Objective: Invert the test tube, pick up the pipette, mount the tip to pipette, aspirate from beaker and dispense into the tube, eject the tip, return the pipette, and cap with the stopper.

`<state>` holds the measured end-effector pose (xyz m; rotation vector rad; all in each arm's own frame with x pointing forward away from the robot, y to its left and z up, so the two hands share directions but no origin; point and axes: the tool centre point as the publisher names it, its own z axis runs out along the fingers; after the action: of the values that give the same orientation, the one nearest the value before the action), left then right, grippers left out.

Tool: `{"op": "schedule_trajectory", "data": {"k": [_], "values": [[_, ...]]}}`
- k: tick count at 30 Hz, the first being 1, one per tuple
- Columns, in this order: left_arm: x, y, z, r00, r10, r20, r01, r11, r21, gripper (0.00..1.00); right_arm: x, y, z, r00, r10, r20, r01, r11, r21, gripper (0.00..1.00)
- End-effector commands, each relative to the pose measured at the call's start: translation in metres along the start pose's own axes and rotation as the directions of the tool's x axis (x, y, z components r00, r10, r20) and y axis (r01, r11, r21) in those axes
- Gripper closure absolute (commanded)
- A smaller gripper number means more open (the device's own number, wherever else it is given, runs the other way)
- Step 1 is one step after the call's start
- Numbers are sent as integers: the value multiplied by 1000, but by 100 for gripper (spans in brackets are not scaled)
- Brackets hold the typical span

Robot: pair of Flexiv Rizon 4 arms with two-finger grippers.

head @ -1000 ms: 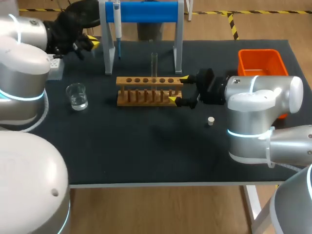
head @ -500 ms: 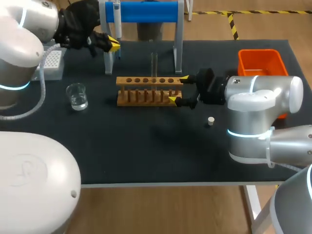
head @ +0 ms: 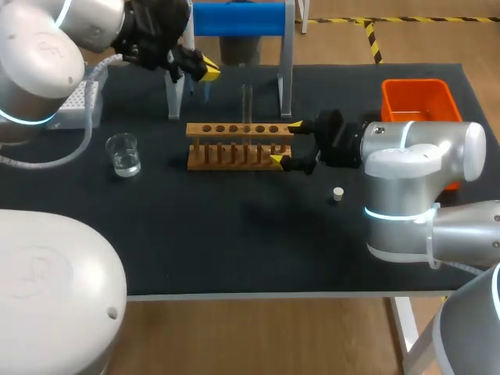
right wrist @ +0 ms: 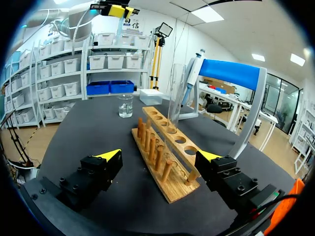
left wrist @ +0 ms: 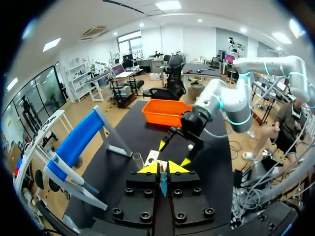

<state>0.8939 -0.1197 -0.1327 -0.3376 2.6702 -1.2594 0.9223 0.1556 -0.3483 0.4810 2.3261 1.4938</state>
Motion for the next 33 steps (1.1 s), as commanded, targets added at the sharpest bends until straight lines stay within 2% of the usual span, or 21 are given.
{"op": "schedule_trajectory", "data": {"k": [1,9,22,33], "values": [[2,-8,7,1000,6,-13,-5,999,41,100,0,-1,0,1000,0,0,0,1000,-1,0],[9,-15,16,1000,8,-23,-7,999,40,100,0,-1,0,1000,0,0,0,1000,-1,0],[4,-9,16,988,-88,-129,98,993,68,100,0,-1,0,1000,0,0,0,1000,-1,0],[2,-8,14,987,-96,-132,105,992,67,100,0,-1,0,1000,0,0,0,1000,-1,0]]}}
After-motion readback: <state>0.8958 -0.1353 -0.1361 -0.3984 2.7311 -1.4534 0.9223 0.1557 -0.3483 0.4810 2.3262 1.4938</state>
